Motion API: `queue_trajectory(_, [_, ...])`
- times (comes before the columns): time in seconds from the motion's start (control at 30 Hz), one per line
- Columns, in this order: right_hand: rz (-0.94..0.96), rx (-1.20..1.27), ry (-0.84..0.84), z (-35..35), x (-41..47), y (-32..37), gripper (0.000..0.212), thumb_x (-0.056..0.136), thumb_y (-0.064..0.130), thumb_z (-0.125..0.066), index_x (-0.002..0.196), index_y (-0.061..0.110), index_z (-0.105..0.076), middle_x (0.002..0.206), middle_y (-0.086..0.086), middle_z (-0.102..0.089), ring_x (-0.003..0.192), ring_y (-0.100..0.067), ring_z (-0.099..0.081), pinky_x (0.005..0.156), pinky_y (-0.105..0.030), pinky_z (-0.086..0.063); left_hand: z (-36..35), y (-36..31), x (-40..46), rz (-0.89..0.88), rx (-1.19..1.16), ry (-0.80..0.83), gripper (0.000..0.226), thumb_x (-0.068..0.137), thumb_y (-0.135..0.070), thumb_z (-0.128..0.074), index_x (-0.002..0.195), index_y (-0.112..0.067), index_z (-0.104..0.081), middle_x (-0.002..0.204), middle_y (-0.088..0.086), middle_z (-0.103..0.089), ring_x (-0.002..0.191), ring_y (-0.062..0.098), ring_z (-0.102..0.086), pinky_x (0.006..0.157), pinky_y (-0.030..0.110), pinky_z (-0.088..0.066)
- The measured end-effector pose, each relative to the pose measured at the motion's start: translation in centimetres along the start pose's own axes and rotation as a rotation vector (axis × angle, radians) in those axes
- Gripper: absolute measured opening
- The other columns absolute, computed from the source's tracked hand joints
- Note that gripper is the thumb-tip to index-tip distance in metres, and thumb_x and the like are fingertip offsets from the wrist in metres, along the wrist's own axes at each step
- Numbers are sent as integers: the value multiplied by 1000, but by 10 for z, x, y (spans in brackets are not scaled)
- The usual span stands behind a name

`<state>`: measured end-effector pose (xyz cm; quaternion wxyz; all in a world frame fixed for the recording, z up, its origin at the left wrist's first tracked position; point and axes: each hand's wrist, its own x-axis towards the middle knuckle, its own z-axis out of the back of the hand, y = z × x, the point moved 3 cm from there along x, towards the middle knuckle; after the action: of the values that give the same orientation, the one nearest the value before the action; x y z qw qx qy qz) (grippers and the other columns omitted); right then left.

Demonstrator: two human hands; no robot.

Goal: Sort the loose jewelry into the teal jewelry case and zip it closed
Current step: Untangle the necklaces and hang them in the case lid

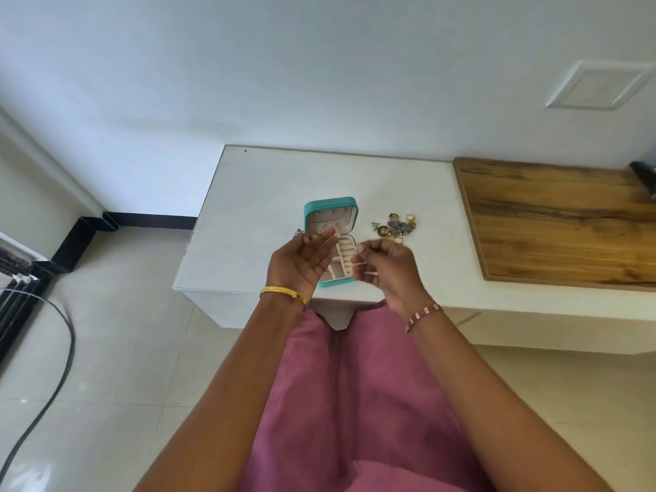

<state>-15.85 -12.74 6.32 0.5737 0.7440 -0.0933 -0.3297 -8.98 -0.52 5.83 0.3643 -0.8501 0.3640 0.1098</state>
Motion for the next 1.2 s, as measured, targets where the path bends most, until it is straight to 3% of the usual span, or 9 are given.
queue_trajectory(0.13, [-190,75,87,-4,-2,-34,10,87,6,-59,82,15,-60,87,-6,-60,76,-18,-55,66,-30,-53,-16,2,-5,-18,-39,-8,31,92,-13,-33,62,-12,-41,48,2,-58,49,16,-60,66,30,-55])
queue_trajectory(0.23, [-311,308,197,-14,-3,-47,5,92,12,-50,92,13,-56,100,-9,-57,94,-27,-55,79,-41,-49,-27,12,-8,1,12,-44,30,91,-13,-36,62,-12,-44,44,0,-50,41,13,-49,54,22,-51])
queue_trajectory(0.3, [-390,450,242,-18,-5,-50,12,95,15,-43,100,10,-54,102,-12,-58,94,-27,-57,77,-42,-50,-30,20,-8,9,70,-87,29,92,-13,-38,64,-11,-48,44,-1,-51,41,11,-49,53,21,-49])
queue_trajectory(0.43, [-453,617,218,-15,-1,-49,24,98,21,-38,97,6,-57,93,-14,-63,87,-24,-61,66,-35,-58,-30,25,-4,-160,653,-144,28,91,-10,-46,65,-13,-55,52,-1,-57,54,15,-53,63,28,-46])
queue_trajectory(0.53, [-466,672,151,-5,4,-48,30,99,21,-36,87,3,-58,74,-14,-69,68,-22,-68,59,-30,-59,-31,26,-2,-259,1103,-141,21,88,-10,-51,70,-15,-60,73,1,-62,73,18,-57,73,26,-45])
queue_trajectory(0.7, [-496,636,100,3,12,-49,24,96,12,-40,85,2,-59,63,-12,-70,54,-18,-68,53,-27,-57,-34,34,4,-345,1527,-102,21,88,-12,-51,99,-8,-69,101,8,-68,92,18,-59,78,18,-38])
queue_trajectory(0.87, [-507,636,42,13,28,-52,24,94,7,-42,80,-2,-59,57,-12,-67,49,-17,-66,49,-24,-56,-36,41,15,-352,1858,5,32,90,-11,-43,113,-9,-65,118,13,-61,110,27,-54,92,30,-42])
queue_trajectory(1.03, [-421,556,-12,24,51,-45,22,91,-6,-41,78,-4,-58,55,-10,-64,51,-15,-63,52,-23,-57,-32,41,22,-422,1835,-26,32,89,-12,-46,115,-17,-64,117,10,-62,110,25,-55,91,29,-42])
queue_trajectory(1.2, [-227,79,-158,42,87,-35,17,86,-15,-44,89,-9,-60,72,-13,-58,64,-18,-58,63,-24,-55,-11,46,35,-326,1809,-79,28,88,-11,-48,110,-10,-66,121,10,-61,111,27,-56,94,29,-42])
